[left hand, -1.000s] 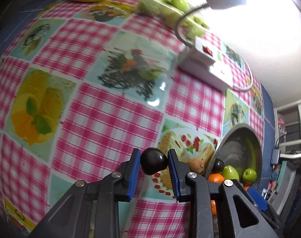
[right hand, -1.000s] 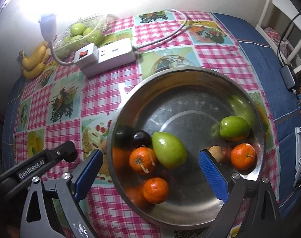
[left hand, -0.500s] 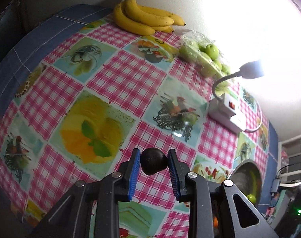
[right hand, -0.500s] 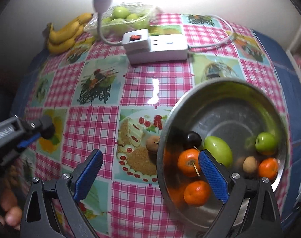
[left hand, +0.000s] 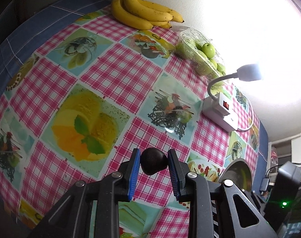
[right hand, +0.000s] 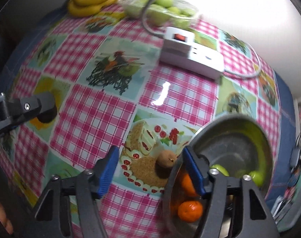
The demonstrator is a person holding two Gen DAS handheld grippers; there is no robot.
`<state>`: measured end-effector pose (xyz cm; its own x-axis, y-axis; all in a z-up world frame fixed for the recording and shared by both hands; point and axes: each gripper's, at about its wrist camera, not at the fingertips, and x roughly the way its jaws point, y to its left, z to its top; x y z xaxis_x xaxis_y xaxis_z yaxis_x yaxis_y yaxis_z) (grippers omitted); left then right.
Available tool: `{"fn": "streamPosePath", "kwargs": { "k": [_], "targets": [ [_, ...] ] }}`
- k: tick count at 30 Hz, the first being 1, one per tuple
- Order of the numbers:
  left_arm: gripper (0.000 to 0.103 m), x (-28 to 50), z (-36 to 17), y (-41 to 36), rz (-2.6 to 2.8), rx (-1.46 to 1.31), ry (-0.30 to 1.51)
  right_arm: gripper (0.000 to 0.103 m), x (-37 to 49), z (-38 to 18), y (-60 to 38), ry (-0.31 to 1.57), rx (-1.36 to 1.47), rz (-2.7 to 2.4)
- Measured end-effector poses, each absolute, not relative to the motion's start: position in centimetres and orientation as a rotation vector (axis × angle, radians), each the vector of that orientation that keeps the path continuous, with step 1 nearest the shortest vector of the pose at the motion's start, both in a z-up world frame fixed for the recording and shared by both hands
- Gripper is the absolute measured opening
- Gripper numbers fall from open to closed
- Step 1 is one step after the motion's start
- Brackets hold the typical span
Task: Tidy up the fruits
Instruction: 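Grasp the round brown fruit with the right gripper while the left holds the plum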
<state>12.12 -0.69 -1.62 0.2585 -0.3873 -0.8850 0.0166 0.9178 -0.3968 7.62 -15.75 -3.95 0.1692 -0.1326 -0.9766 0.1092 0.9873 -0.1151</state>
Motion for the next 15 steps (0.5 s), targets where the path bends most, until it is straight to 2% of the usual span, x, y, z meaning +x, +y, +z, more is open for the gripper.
{"fn": "streamPosePath", "kwargs": {
  "k": [3,8,15],
  "targets": [
    [0.03,12.1,-1.6,-0.7,-0.284,-0.341,1.287,0.061,8.4,-4.5,-15.4,1.431,-0.084,-0.164],
    [0.03,12.2,-1.5,-0.8,-0.294,-0.351,1.286,0.047,8.8,-5.6,-15.3,1.497,-0.184,-0.155],
    [0.03,12.2,-1.3,-0.8,-0.294,-0.355,1.282,0.037,8.5,-6.6,-14.2,1.543,-0.267,-0.144]
  ]
}}
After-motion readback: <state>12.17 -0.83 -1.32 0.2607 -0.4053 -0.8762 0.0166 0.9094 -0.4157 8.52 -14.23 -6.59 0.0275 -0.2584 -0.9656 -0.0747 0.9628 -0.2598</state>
